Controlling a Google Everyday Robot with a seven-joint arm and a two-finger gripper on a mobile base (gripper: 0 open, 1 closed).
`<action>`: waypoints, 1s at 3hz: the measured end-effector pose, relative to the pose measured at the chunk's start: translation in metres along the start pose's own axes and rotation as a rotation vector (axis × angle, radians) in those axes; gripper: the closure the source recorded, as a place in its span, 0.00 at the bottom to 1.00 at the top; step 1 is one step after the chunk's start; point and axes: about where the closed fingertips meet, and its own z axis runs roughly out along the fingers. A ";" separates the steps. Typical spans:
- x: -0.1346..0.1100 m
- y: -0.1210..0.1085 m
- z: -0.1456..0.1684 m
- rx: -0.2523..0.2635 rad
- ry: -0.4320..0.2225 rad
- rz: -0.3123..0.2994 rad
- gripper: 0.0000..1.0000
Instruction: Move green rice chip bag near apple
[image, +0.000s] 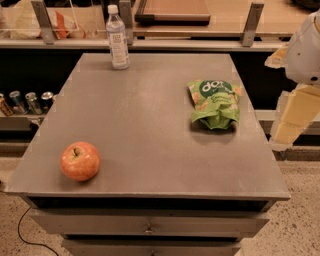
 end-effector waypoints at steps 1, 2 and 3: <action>0.000 0.000 0.000 0.000 0.000 0.000 0.00; -0.004 -0.004 0.000 0.006 -0.010 0.042 0.00; -0.013 -0.012 0.009 0.006 -0.006 0.128 0.00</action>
Offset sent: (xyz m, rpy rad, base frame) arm 0.0118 0.0053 -0.0017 0.0470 0.0180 -0.0921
